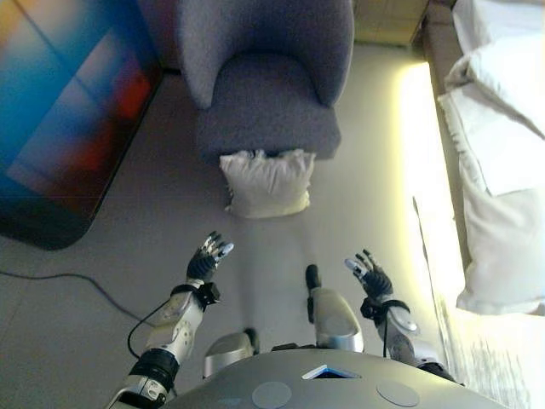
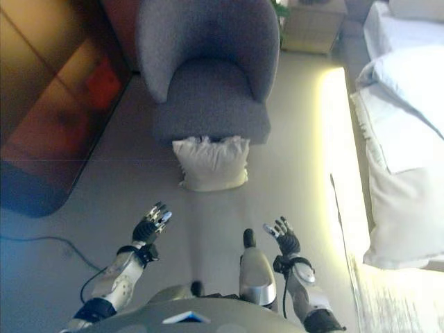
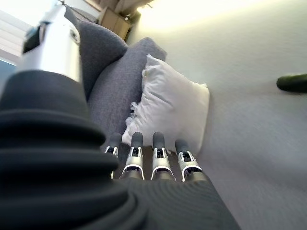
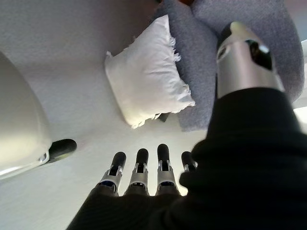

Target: Pick up the cushion and take it to the sofa

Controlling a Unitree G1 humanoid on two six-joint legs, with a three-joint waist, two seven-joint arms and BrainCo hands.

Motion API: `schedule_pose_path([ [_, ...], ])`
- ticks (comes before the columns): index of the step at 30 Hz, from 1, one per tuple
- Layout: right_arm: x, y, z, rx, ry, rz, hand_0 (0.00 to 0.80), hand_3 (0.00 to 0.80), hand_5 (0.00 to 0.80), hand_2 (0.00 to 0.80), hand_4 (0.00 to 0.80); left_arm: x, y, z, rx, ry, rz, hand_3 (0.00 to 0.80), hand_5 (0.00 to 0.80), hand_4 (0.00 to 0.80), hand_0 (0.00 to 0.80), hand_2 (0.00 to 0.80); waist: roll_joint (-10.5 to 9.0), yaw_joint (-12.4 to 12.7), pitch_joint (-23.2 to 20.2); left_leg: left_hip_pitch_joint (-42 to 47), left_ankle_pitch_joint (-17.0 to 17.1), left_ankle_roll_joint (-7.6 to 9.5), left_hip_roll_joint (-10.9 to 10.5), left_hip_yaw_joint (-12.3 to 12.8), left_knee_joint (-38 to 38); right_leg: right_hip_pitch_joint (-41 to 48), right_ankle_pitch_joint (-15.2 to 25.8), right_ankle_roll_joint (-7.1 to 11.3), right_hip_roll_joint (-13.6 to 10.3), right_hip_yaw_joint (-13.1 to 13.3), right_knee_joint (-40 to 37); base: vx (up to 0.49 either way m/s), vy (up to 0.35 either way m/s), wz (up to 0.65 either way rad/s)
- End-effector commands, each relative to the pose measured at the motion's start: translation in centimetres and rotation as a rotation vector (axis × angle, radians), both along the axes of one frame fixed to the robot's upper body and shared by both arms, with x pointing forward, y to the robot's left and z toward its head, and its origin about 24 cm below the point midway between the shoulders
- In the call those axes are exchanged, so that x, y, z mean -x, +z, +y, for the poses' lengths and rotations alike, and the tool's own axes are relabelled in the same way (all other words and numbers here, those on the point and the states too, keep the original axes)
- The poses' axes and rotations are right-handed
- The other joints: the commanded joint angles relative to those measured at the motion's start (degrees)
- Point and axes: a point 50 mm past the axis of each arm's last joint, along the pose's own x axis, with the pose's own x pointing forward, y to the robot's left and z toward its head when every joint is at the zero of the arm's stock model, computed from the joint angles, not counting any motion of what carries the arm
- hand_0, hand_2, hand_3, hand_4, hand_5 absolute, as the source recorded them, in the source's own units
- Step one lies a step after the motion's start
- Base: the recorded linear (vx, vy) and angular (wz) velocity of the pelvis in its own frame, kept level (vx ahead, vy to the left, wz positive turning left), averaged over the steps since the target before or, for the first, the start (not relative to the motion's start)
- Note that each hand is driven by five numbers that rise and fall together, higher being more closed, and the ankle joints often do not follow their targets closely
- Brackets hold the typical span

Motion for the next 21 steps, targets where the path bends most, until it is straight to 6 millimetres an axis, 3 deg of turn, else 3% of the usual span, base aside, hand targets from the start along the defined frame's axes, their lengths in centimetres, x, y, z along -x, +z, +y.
schedule_pose_path([
  [1,-1.7,1.5,0.5,0.016,0.084,-0.089,0.000,0.000,0.000,0.000,0.000,-1.4,1.9,0.3,0.002,0.022,-0.117,0.000,0.000,0.000,0.000,0.000,0.40,-1.92,-2.79,3.00,16.79,0.47,0.26,0.50,10.56,0.06,8.93,-1.34,1.91,2.51,-7.62,0.342,-0.246,0.01],
  [3,-2.2,1.8,0.4,0.029,0.121,-0.107,0.000,0.000,0.000,0.000,0.000,-2.1,2.3,0.1,0.013,0.047,-0.139,0.000,0.000,0.000,0.000,0.000,-0.04,-1.66,-3.39,-0.61,22.56,-0.57,0.51,0.71,19.47,3.26,7.16,-3.62,3.47,2.69,-8.47,0.344,-0.260,-0.28],
  [4,-2.3,1.9,0.2,0.040,0.134,-0.114,0.000,0.000,0.000,0.000,0.000,-2.5,2.6,0.1,0.019,0.056,-0.147,0.000,0.000,0.000,0.000,0.000,-0.46,-1.29,-3.41,-3.19,23.60,-0.52,-0.04,1.00,23.63,4.50,6.50,-4.50,3.71,2.69,-8.69,0.330,-0.265,-0.44],
  [6,-3.0,2.3,-0.2,0.050,0.130,-0.136,0.000,0.000,0.000,0.000,0.000,-3.3,3.2,-0.3,0.020,0.053,-0.161,0.000,0.000,0.000,0.000,0.000,-2.07,0.22,-2.79,-11.70,22.99,0.37,0.31,2.78,30.12,7.85,4.74,-6.24,3.42,2.31,-8.95,0.264,-0.224,-0.30],
  [7,-3.2,2.4,-0.2,0.044,0.123,-0.150,0.000,0.000,0.000,0.000,0.000,-3.5,3.4,-0.5,0.018,0.048,-0.165,0.000,0.000,0.000,0.000,0.000,-2.47,0.98,-2.33,-14.40,21.58,1.12,0.23,3.24,29.79,9.11,3.93,-6.43,3.28,1.98,-8.93,0.214,-0.137,-0.12],
  [11,-3.9,2.6,0.2,0.031,0.121,-0.170,0.000,0.000,0.000,0.000,0.000,-3.7,3.5,-0.3,0.009,0.053,-0.166,0.000,0.000,0.000,0.000,0.000,-2.32,3.09,-1.23,-17.04,20.71,2.45,0.16,4.80,17.15,13.39,0.20,-5.80,4.34,1.94,-9.12,0.219,-0.004,-0.21],
  [15,-3.4,2.4,0.3,0.041,0.127,-0.158,0.000,0.000,0.000,0.000,0.000,-3.7,3.5,-0.2,0.027,0.058,-0.171,0.000,0.000,0.000,0.000,0.000,-0.93,5.80,-0.75,-21.82,23.96,1.28,-1.66,0.60,1.76,16.56,-1.91,-5.17,6.06,4.99,-10.00,0.233,0.094,-0.17],
  [18,-3.2,2.3,0.2,0.032,0.162,-0.142,0.000,0.000,0.000,0.000,0.000,-3.1,3.3,0.0,0.029,0.093,-0.164,0.000,0.000,0.000,0.000,0.000,-0.42,7.71,-0.23,-25.50,25.57,0.49,-2.50,-3.61,-7.18,19.89,-3.44,-5.42,7.93,10.91,-10.63,0.354,0.068,-0.54],
  [21,-2.9,2.0,0.2,0.035,0.193,-0.115,0.000,0.000,0.000,0.000,0.000,-2.9,3.1,0.2,0.046,0.127,-0.163,0.000,0.000,0.000,0.000,0.000,0.02,7.88,-0.35,-27.13,25.91,-0.03,-1.65,-3.02,-8.99,21.68,-5.20,-5.70,8.34,12.25,-10.23,0.328,0.085,-0.62],
])
